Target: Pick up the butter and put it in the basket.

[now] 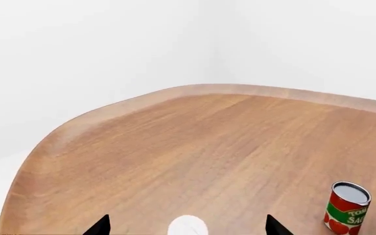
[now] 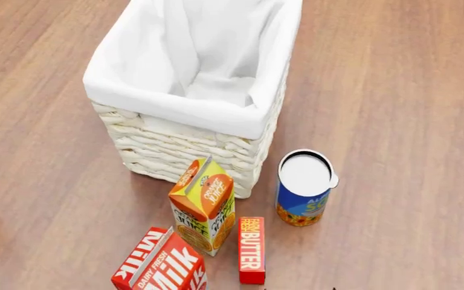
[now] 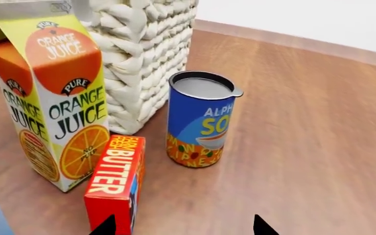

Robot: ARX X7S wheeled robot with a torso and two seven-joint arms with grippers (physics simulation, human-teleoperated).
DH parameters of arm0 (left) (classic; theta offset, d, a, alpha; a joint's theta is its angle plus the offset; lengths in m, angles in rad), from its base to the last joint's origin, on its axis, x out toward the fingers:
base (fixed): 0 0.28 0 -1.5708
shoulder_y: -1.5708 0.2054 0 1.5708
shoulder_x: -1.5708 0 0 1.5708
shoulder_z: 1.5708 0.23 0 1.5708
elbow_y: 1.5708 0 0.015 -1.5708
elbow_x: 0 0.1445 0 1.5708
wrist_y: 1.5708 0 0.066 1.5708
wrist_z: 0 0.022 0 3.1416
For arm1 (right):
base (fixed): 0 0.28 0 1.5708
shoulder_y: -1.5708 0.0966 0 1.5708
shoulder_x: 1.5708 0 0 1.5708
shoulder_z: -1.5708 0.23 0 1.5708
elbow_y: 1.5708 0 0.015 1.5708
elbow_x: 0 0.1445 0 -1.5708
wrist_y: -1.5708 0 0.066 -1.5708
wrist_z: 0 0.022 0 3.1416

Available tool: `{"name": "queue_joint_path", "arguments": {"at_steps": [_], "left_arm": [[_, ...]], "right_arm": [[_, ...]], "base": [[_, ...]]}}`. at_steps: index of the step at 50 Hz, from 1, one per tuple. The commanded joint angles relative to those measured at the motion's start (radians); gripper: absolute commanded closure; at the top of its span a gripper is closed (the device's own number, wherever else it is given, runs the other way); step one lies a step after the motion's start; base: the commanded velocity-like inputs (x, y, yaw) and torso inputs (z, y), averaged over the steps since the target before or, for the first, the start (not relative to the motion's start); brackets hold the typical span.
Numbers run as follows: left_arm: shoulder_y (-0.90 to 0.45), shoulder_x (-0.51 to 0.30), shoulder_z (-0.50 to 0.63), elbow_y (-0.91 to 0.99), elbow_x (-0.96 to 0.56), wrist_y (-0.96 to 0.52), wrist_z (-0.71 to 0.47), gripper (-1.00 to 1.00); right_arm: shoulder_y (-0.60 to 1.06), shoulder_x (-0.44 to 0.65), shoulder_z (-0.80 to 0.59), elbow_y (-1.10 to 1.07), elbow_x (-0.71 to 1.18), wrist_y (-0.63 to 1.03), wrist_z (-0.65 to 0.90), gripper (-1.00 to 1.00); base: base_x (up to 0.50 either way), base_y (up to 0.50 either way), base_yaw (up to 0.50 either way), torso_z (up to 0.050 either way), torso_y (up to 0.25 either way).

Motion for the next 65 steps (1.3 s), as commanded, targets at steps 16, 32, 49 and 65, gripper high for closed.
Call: {"name": "queue_joint_path", "arguments": {"at_steps": [16, 32, 49, 65], "left_arm": [[0.018, 0.025, -0.044, 0.026, -0.01, -0.006, 0.013, -1.0], [0.023, 0.026, -0.036, 0.012, -0.005, 0.002, 0.011, -1.0], [0.021, 0.022, -0.032, 0.014, -0.011, -0.007, 0.004, -1.0], [0.023, 0.015, -0.038, 0.039, -0.027, -0.029, -0.008, -1.0]], "right_arm": [[0.082, -0.038, -0.019, 0.078, 0.023, -0.015, -0.083, -1.0], [0.098, -0.049, -0.052, 0.11, 0.018, -0.014, -0.085, -1.0], [0.124, -0.056, -0.068, 0.168, 0.035, -0.041, -0.097, -1.0], [0.167, -0.071, -0.064, 0.234, 0.116, -0.102, -0.157, -1.0]], "base": [[0.0, 0.0, 0.0, 0.0, 0.0], [0.0, 0.0, 0.0, 0.0, 0.0], [0.0, 0.0, 0.0, 0.0, 0.0], [0.0, 0.0, 0.0, 0.0, 0.0]]}}
